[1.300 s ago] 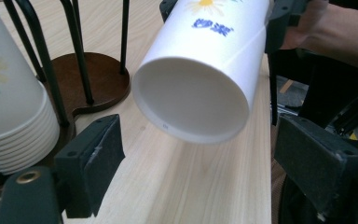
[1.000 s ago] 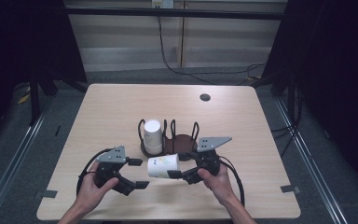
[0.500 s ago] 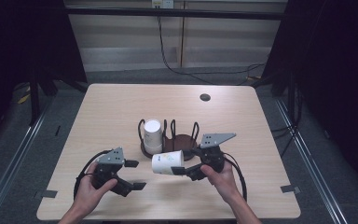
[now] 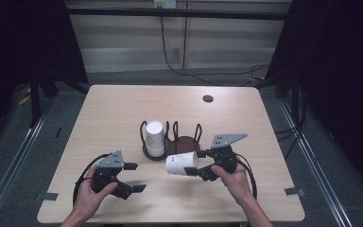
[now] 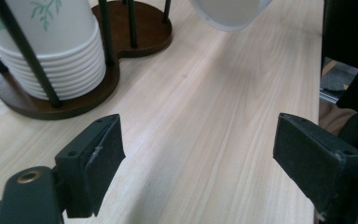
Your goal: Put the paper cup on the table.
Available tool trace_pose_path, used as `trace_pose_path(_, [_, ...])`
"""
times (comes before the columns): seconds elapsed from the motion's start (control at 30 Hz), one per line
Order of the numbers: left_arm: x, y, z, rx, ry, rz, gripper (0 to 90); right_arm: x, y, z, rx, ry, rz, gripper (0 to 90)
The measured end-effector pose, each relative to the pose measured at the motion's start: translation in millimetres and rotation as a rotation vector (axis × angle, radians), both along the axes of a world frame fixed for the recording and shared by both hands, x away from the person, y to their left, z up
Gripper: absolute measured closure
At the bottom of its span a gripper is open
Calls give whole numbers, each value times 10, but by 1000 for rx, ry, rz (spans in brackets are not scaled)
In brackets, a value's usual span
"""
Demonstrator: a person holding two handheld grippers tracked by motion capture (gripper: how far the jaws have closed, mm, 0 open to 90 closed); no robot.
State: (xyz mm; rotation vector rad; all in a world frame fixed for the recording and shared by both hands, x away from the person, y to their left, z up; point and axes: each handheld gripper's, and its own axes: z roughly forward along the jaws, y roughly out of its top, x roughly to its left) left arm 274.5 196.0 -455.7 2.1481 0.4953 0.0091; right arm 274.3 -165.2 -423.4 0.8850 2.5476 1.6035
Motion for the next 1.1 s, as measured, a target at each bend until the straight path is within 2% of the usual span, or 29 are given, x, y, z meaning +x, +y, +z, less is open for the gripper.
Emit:
trace_pose_path(0.07, [7,30,-7,5,-7,7,162,-23,-24,1,-13,1,1,266])
trace_pose_path(0.17, [20,76,-5,-10,-4,19,162,-47,-80,11,-32,7,-9,266])
trace_pose_path(0.27, [30,108,1,-50,8,22,162,-58,-151,24,-43,11,-19,266])
trace_pose_path(0.3, [19,107,10,-43,-9,22,161,-63,-175,31,-46,13,-26,266])
trace_pose_path(0.4, [9,98,11,-54,-1,10,162,-83,-237,63,-59,4,-40,266])
trace_pose_path(0.47, [2,95,8,-37,-8,10,162,-97,-274,91,-59,-2,-47,266])
trace_pose_path(0.57, [0,100,3,-45,2,5,162,-104,-328,141,-79,2,-55,267])
trace_pose_path(0.63, [-12,109,7,-42,-1,27,162,-101,-367,166,-90,13,-66,266])
trace_pose_path(0.67, [-23,111,3,-52,5,29,162,-100,-384,177,-102,14,-71,267])
trace_pose_path(0.77, [-46,116,-4,-45,-7,38,164,-98,-437,205,-115,13,-83,267])
trace_pose_path(0.87, [-41,119,-17,-49,3,40,164,-71,-475,226,-132,17,-88,266])
trace_pose_path(1.1, [-82,88,0,-52,-12,19,164,13,-549,261,-165,46,-86,262])
